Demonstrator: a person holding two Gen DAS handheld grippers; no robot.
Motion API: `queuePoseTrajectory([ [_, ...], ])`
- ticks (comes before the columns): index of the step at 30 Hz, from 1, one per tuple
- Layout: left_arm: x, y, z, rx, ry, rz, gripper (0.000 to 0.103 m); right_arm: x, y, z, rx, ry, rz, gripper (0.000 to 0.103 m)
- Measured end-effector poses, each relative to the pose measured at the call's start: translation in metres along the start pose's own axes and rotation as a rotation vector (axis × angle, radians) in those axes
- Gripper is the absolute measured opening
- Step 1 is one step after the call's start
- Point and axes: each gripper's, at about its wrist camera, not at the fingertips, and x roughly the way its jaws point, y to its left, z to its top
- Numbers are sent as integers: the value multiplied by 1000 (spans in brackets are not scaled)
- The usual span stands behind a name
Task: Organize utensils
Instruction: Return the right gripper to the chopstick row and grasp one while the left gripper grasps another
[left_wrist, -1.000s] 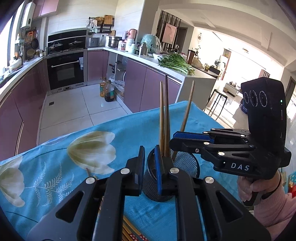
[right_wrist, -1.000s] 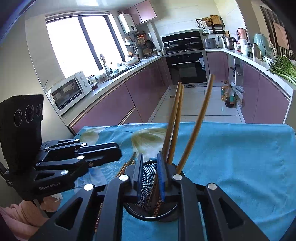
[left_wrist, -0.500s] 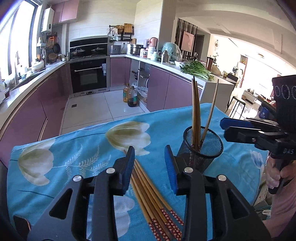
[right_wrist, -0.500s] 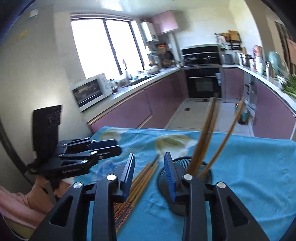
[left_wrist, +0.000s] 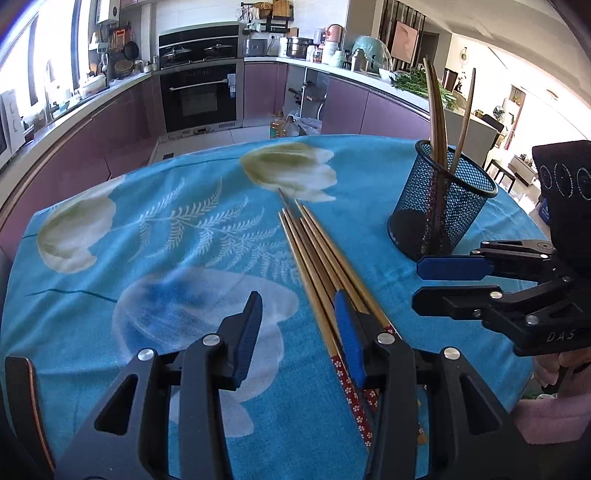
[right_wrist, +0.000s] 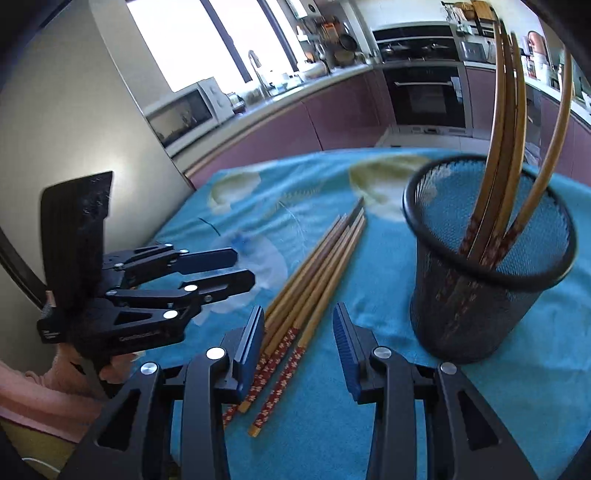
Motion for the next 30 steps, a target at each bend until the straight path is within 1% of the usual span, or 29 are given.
queuePoseTrajectory([
  [9, 21, -4, -10, 7, 48, 3, 39, 15, 8, -8, -18, 34, -76, 37],
  [20, 26, -4, -15, 4, 58, -4, 39, 23, 9, -10, -34, 52, -128, 37],
  [24, 27, -4, -14, 6, 62, -1, 39, 24, 8, -10, -34, 56, -141, 35],
  [26, 27, -4, -14, 10, 61, 3, 37, 23, 8, -10, -39, 58, -153, 32],
  [30, 26, -2, -15, 4, 65, -1, 32, 20, 7, -10, -38, 63, -177, 30],
])
